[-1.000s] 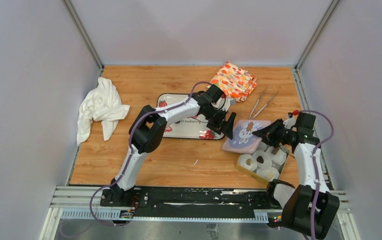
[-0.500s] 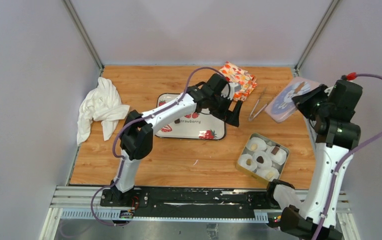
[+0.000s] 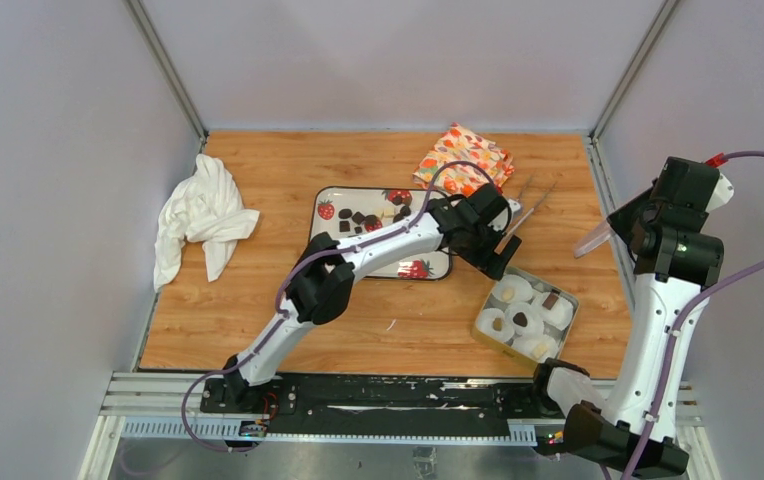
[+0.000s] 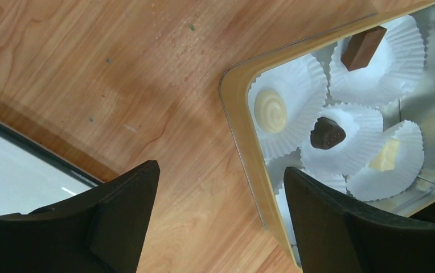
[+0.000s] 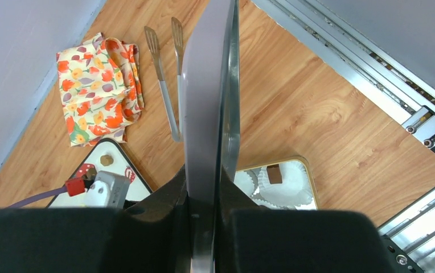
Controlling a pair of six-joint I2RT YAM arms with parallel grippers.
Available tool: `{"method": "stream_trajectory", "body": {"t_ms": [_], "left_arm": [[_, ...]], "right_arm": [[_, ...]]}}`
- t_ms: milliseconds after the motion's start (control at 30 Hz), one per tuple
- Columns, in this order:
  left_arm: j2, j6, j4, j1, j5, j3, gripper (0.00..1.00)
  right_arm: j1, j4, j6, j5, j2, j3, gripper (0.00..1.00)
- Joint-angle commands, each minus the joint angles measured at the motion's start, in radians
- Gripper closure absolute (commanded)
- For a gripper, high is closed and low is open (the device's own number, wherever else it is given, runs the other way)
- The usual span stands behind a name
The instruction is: Pack the chocolate
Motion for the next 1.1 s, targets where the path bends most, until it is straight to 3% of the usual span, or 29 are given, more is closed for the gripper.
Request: {"method": "stream_trajectory", "body": {"t_ms": [0,333,733,1067], "left_arm": [[0.060,0.016,-0.044,-0.027,-0.028,0.058,0.15],[0.074,0.025,-0.062,-0.044,-0.019,0.035,0.17],[0.078,0.040,-0.145,0.004,-0.222,0.023,0.16],[0.044,0.149,-0.165,0.027,-0.395,-0.012,0.14]], "right_arm": [[0.003,0.000,0.005,0.002,-0.012,0.007,1.00],[0.003,-0.011,-0.001,-0.013,-0.011,-0.010,1.00],[0.003,0.025,0.004,-0.088,-0.007,-0.056,1.00],[0.003,0.020,0.015,-0.177,-0.017,-0.102,1.00]]}}
